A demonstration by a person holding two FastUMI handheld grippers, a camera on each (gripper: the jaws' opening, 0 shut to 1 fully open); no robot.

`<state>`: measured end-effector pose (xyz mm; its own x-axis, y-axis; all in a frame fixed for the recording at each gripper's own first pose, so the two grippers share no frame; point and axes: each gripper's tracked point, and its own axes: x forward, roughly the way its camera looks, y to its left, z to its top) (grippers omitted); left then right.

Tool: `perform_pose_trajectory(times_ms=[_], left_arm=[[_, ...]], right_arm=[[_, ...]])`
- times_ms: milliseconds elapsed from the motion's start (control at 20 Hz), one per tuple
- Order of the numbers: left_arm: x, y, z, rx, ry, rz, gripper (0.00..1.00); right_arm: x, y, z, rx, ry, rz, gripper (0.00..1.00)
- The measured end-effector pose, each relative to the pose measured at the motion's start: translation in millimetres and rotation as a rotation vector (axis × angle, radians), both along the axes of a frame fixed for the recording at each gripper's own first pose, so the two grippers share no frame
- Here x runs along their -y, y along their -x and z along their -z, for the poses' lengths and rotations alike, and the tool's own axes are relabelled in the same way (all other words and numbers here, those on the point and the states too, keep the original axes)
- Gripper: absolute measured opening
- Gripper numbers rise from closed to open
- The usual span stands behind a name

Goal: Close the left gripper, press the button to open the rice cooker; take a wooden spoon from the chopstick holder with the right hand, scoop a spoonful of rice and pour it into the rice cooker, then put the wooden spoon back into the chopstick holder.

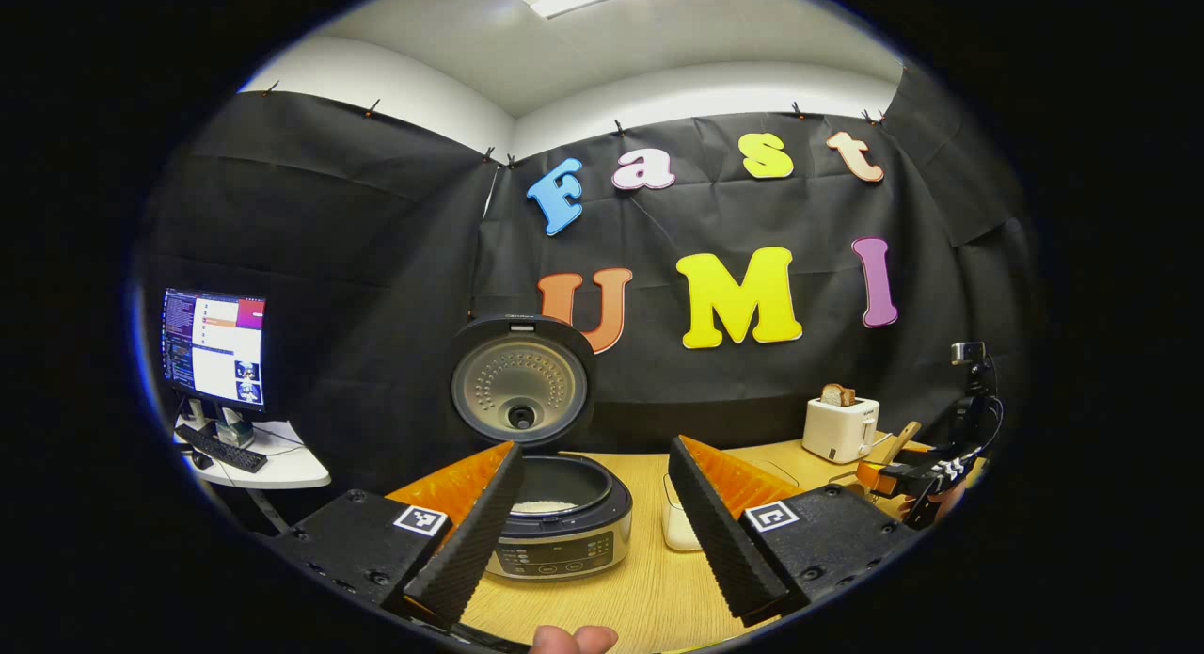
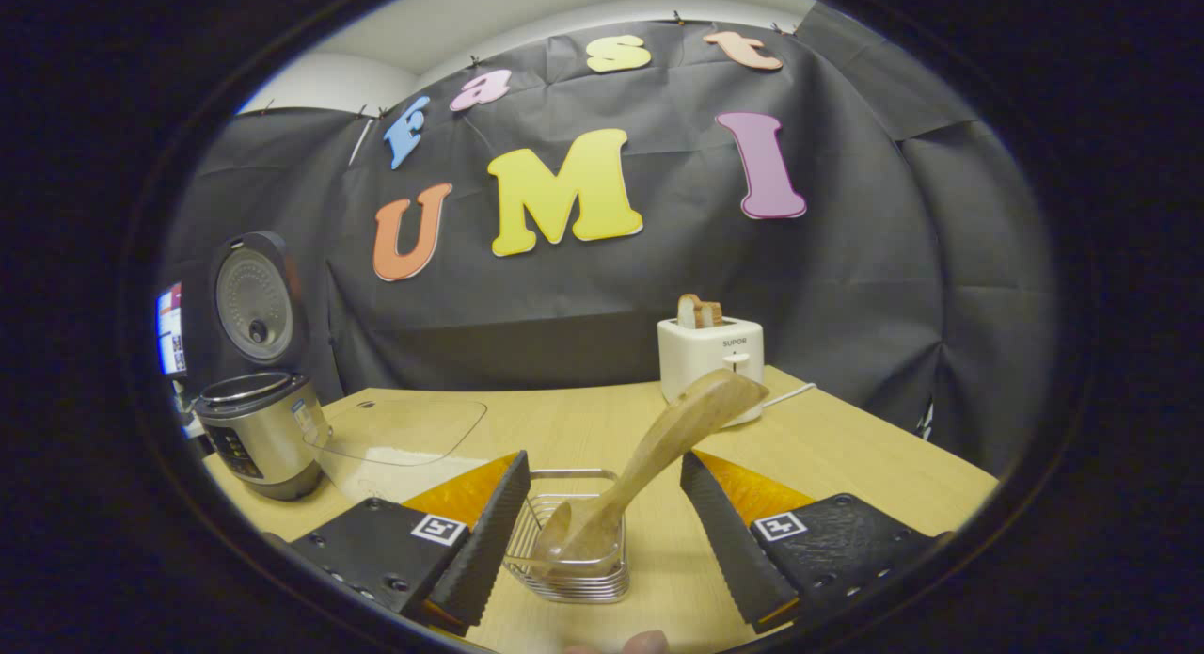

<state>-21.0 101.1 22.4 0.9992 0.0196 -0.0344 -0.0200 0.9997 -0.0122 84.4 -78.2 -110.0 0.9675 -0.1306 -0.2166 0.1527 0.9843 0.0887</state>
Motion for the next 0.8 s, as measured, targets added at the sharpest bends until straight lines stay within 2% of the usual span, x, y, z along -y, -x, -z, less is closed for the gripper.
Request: perform_pose_trajectory(times_ms=[50, 200, 250, 300, 350, 400, 450, 500, 550, 600, 700, 750, 800], left_arm=[[0, 1, 0, 0.003, -0.002, -0.001, 0.99], [2, 4, -5, 0.019, 0.002, 0.001, 0.99], [3, 4, -6, 0.024, 0.002, 0.002, 0.99], [4, 5, -7, 0.025, 0.001, 0.003, 0.99], [6, 4, -8, 0.030, -0.005, 0.003, 0.99], [5, 3, -9, 0.033, -0.022, 0.003, 0.99], [1, 2, -8, 0.032, -0.037, -0.015, 0.99], [-7, 2, -5, 0.028, -0.045, -0.039, 0.98], [-10, 3, -3, 0.026, -0.046, -0.058, 0.98], [-11, 3, -3, 0.024, -0.047, -0.070, 0.99], [-9, 2, -4, 0.030, -0.038, -0.079, 0.99], [-6, -1, -2, 0.012, -0.029, -0.085, 0.98], [-6, -2, 1, -0.004, -0.016, -0.089, 0.98]], right_arm=[[0, 4, 2, -0.007, -0.001, -0.004, 0.90], [2, 25, 1, -0.009, -0.014, -0.009, 0.90], [3, 32, -3, -0.006, -0.005, -0.014, 0.95], [2, 41, -5, -0.010, 0.009, -0.019, 0.89], [1, 48, -4, -0.025, 0.029, -0.026, 0.89], [-2, 56, -3, -0.035, 0.041, -0.036, 0.95], [-6, 63, -1, -0.047, 0.056, -0.053, 0.90], [-10, 72, 2, -0.053, 0.068, -0.072, 0.95], [-13, 80, 4, -0.057, 0.079, -0.090, 0.90], [-18, 88, 5, -0.058, 0.083, -0.113, 0.90], [-28, 100, 1, -0.044, 0.090, -0.168, 0.95], [-29, 102, -5, -0.021, 0.097, -0.185, 0.92], [-30, 103, -8, -0.003, 0.100, -0.194, 0.96]])
